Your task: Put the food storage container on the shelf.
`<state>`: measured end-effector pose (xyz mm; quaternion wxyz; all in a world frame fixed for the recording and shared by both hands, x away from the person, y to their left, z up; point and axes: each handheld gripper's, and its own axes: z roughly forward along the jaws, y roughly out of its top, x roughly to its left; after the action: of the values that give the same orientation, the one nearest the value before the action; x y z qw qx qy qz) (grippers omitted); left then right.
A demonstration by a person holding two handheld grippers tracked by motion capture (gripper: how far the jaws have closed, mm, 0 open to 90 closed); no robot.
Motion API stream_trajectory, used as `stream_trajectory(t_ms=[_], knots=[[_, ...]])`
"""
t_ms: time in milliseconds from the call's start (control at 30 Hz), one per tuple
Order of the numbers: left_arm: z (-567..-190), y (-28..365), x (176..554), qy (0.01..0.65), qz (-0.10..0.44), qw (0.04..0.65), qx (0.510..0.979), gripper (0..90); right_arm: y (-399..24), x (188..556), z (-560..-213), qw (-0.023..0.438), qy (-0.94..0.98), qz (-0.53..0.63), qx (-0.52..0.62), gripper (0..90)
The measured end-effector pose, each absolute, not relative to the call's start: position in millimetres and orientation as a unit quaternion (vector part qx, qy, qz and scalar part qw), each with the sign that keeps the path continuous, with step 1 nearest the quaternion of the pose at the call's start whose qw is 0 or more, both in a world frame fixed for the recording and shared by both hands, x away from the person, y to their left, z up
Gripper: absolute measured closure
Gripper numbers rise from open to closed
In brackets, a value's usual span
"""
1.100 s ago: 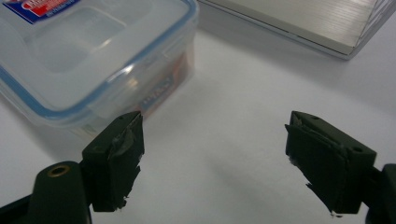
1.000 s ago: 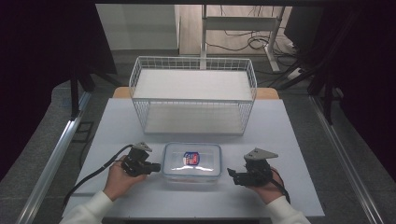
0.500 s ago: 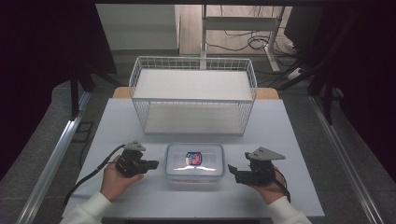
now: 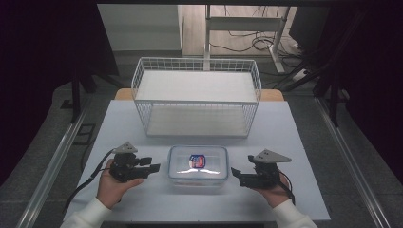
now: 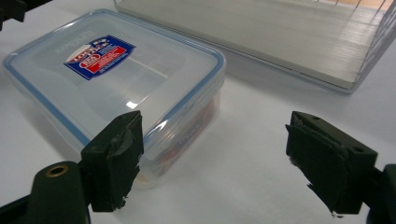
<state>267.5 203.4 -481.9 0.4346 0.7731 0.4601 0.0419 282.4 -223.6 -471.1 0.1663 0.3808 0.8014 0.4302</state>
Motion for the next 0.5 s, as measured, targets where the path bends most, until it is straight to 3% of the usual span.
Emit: stream_trajectory(t_ms=[67,267,500], knots=[[-482,203,268,0.459,0.025,0.447,0.767,31.4,-224,283,-471,0.154,0.799,0.437,0.384,17.8],[-480,204,271,0.466,0.000,0.475,0.746,14.1,-221,285,-472,0.112,0.800,0.443,0.388,17.0],[-487,199,286,0.475,-0.055,0.486,0.732,11.2,-217,287,-472,0.067,0.798,0.466,0.377,15.7]])
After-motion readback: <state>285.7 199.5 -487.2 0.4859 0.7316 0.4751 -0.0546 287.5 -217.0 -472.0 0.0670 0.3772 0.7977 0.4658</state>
